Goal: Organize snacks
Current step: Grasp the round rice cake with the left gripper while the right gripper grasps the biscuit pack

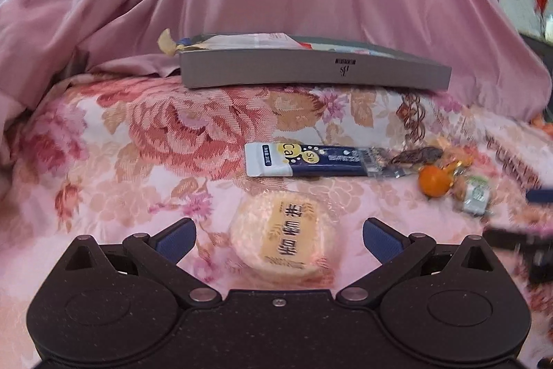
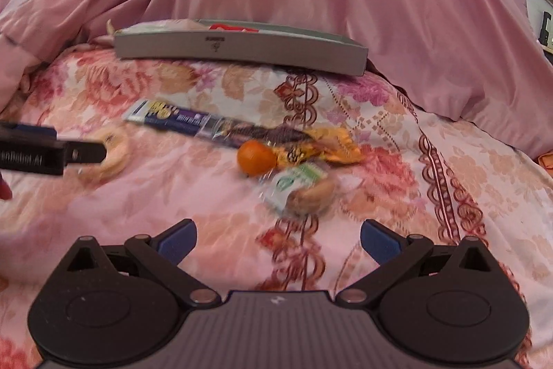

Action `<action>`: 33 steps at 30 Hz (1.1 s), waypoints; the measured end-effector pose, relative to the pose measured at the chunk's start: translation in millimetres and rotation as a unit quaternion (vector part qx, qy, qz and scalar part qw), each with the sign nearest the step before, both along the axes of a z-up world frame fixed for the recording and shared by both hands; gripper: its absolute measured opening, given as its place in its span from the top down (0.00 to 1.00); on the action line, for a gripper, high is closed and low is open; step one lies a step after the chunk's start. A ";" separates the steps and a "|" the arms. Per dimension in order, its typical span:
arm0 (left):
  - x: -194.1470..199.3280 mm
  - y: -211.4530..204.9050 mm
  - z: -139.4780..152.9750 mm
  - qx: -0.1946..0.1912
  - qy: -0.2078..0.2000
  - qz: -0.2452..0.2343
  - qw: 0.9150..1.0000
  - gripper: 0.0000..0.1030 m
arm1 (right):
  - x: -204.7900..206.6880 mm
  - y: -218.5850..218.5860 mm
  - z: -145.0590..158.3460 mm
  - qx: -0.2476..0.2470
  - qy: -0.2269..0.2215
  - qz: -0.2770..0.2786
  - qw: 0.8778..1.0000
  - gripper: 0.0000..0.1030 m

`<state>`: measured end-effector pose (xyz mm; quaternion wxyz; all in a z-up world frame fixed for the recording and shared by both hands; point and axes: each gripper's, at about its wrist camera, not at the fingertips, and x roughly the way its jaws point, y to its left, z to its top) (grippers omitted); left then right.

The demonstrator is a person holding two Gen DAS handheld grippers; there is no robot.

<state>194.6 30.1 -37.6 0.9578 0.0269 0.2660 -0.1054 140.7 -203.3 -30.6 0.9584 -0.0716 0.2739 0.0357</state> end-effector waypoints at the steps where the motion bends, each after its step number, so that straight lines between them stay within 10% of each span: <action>1: 3.3 0.6 -1.0 0.010 0.002 -0.003 1.000 0.01 | 6.8 -3.4 0.5 0.008 0.001 0.001 1.000 0.00; 23: 37.9 -3.8 -13.2 0.004 0.058 -0.065 0.996 0.02 | 76.0 -12.8 -18.6 0.056 0.032 0.023 0.998 0.04; 33: 33.5 -6.4 -10.2 0.025 0.046 -0.070 0.996 0.25 | 67.7 -1.3 -18.0 0.034 0.018 0.027 0.999 0.21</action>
